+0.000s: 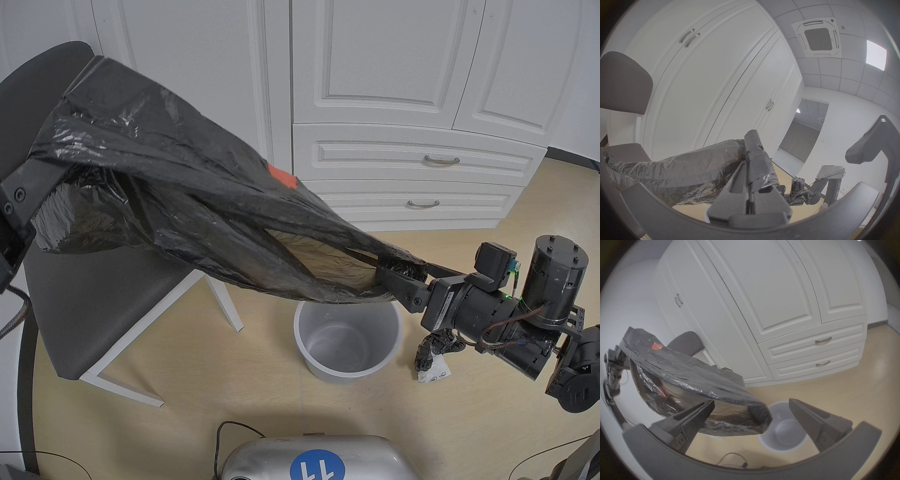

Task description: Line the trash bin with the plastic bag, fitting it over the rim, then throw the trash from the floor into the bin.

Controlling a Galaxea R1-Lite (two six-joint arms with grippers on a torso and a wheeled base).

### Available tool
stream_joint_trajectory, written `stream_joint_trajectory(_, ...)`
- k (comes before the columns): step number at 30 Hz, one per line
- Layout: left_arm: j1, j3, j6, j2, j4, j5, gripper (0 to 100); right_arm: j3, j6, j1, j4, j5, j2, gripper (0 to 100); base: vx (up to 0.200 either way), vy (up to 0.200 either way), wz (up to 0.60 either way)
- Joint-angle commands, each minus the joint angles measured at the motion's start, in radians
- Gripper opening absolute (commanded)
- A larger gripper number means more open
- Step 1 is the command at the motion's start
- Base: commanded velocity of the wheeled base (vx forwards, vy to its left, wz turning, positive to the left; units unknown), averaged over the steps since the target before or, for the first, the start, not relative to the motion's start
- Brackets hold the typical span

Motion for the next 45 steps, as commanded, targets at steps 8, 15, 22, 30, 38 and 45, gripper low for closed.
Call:
stream_joint_trajectory(8, -0.002, 0.003, -0.021, -0.001, -0.043, -0.004, 0, -0.003, 0.114, 0.001, -0.004, 0.124, -0.010, 100, 0.000, 0.000, 0.00)
stream_joint_trajectory(15, -0.002, 0.006, -0.021, -0.001, -0.047, -0.004, 0, -0.002, 0.106, -0.016, -0.004, 0.115, -0.007, 100, 0.000, 0.000, 0.00)
stream_joint_trajectory(22, -0.002, 0.006, -0.021, 0.000, -0.047, -0.004, 0, 0.012, 0.045, -0.092, 0.015, 0.124, 0.013, 100, 0.000, 0.000, 0.00)
stream_joint_trajectory(30, -0.002, 0.004, -0.021, 0.002, -0.047, -0.004, 0, 0.005, 0.043, -0.097, 0.010, 0.129, 0.030, 100, 0.000, 0.000, 0.00)
stream_joint_trajectory(38, -0.002, 0.004, -0.021, 0.003, -0.047, -0.004, 0, 0.008, 0.057, -0.083, 0.002, 0.151, 0.014, 0, 0.000, 0.000, 0.00)
stream_joint_trajectory(45, -0.002, 0.003, -0.024, 0.010, -0.047, -0.006, 0, 0.009, 0.129, -0.051, 0.010, 0.213, -0.002, 0, 0.000, 0.000, 0.00)
